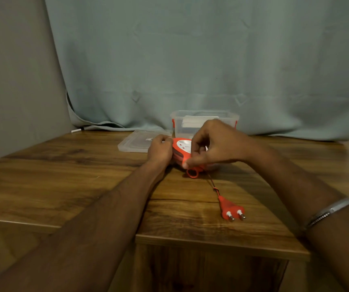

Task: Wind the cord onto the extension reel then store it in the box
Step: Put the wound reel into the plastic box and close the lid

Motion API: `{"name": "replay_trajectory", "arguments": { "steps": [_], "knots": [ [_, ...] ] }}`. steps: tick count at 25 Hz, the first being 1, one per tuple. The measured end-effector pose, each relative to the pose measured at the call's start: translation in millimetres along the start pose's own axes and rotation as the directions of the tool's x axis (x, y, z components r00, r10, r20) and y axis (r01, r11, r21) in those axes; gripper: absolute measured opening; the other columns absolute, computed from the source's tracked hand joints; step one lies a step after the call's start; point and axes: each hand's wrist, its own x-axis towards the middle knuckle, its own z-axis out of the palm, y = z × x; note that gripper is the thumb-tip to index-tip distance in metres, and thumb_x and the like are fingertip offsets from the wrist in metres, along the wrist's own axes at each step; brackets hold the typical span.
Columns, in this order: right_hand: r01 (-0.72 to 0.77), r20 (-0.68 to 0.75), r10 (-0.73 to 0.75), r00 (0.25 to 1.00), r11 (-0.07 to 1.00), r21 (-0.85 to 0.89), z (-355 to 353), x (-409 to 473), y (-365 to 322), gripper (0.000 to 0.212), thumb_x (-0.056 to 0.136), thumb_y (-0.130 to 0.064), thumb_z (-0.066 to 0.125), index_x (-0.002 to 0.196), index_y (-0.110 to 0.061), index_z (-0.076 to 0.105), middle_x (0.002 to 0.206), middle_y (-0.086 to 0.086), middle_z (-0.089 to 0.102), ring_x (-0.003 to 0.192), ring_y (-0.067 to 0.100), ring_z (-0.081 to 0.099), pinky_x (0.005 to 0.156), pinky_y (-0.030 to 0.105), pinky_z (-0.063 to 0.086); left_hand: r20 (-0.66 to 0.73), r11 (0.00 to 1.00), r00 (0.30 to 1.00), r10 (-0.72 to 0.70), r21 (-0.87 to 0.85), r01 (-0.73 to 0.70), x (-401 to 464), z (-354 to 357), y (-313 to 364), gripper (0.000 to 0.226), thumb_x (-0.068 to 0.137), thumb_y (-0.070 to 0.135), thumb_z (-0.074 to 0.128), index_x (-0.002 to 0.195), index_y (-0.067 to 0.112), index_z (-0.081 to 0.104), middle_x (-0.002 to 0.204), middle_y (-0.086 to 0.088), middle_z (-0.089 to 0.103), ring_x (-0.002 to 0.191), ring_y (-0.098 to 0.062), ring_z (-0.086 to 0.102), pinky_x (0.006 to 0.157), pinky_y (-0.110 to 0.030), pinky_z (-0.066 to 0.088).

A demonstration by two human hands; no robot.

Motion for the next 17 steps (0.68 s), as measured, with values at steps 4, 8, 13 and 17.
{"name": "replay_trajectory", "arguments": {
  "steps": [4,8,13,17],
  "knots": [
    [-0.115,0.158,0.162,0.974,0.956,-0.269,6.7,3.7,-6.4,0.051,0.065,-0.069,0.084,0.061,-0.020,0.072,0.055,-0.014,0.059,0.062,0.006,0.059,0.057,0.028,0.040,0.001,1.000,1.000,-0.006,0.022,0.006,-0.5,1.1,1.5,0.020,0.102,0.023,0.045,0.108,0.020,0.064,0.109,-0.013,0.073,0.098,-0.030,0.071,0.087,-0.047,0.061],
    [-0.246,0.369,0.263,0.892,0.965,-0.094,-6.9,-2.8,7.0,0.034,0.074,-0.050,0.088,0.063,-0.020,0.076,0.049,-0.015,0.065,0.049,0.003,0.061,0.054,0.024,0.043,0.011,0.999,1.000,0.002,0.041,-0.003,-0.6,1.7,0.8,0.020,0.103,0.022,0.044,0.106,0.021,0.064,0.108,-0.012,0.073,0.098,-0.030,0.071,0.088,-0.046,0.060],
    [-0.492,0.678,0.261,0.687,0.854,0.170,-11.8,-10.0,25.9,0.024,0.095,-0.025,0.071,0.079,-0.009,0.079,0.067,0.006,0.074,0.040,0.011,0.050,0.041,0.020,0.028,0.021,0.998,0.999,0.026,0.060,-0.027,-0.9,2.0,1.2,0.023,0.100,0.019,0.044,0.103,0.022,0.066,0.109,-0.013,0.074,0.096,-0.028,0.071,0.087,-0.042,0.060],
    [-0.678,0.708,0.478,0.520,0.735,0.003,-27.5,-22.1,48.5,0.031,0.095,-0.028,0.065,0.068,-0.012,0.071,0.057,0.004,0.068,0.032,0.008,0.041,0.037,0.017,0.024,0.020,0.999,1.000,0.017,0.050,-0.018,-3.3,2.8,2.3,0.024,0.102,0.019,0.043,0.098,0.023,0.067,0.109,-0.013,0.075,0.098,-0.030,0.072,0.091,-0.048,0.060]
  ]
}}
